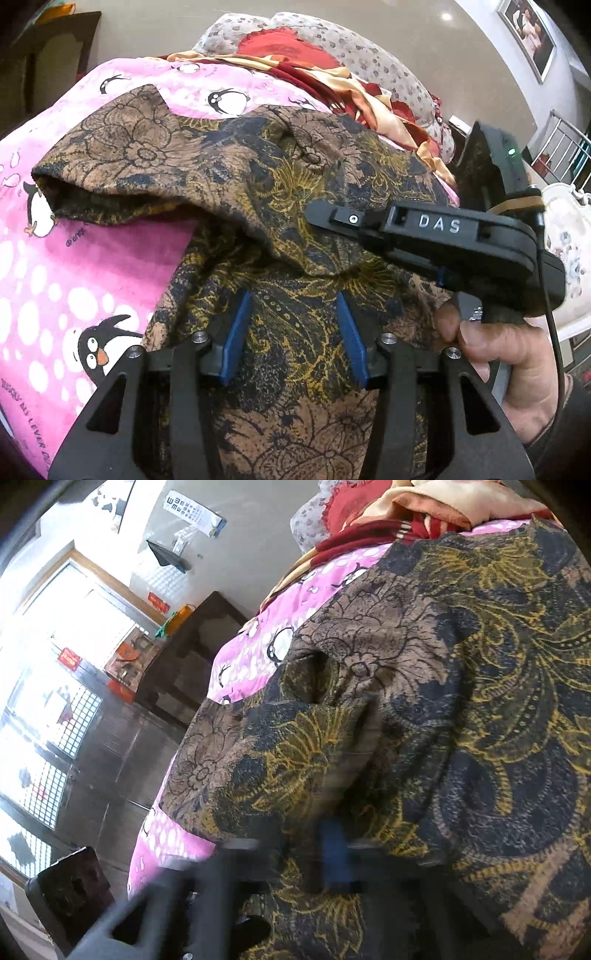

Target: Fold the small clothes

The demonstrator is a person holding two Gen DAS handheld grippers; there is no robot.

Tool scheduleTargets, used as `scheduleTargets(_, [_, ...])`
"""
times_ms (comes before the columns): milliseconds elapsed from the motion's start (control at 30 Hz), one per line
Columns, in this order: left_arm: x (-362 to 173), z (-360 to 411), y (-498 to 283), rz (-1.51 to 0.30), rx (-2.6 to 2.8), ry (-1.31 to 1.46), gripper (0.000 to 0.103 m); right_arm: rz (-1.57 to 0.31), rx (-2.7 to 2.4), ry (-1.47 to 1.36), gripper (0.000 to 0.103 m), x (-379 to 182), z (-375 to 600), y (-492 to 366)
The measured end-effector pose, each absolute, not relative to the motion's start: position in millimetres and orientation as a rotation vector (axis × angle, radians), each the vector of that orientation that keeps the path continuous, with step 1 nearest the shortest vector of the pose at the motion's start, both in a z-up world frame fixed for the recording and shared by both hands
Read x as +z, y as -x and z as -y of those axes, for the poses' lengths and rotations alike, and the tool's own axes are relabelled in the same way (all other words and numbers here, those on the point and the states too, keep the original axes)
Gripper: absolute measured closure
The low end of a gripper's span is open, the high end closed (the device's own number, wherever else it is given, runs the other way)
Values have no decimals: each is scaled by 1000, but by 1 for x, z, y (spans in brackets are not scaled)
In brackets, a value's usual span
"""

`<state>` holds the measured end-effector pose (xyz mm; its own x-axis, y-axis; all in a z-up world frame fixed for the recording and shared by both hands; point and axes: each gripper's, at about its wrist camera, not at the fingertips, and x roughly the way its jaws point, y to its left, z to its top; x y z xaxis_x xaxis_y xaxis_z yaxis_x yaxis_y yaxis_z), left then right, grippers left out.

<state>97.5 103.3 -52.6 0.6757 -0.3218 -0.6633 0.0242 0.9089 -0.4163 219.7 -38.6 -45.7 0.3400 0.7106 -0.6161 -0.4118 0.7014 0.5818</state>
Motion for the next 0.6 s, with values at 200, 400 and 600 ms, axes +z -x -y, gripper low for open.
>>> scheduleTargets(200, [-53, -105, -95, -811, -201, 400, 56, -819, 613, -247, 99, 12, 82, -202])
scheduleTargets(400, [-53, -105, -96, -814, -200, 399, 56, -920, 262, -105, 99, -4, 189, -204])
scheduleTargets(600, [-54, -104, -97, -815, -196, 393, 56, -942, 129, -175, 99, -24, 275, -180])
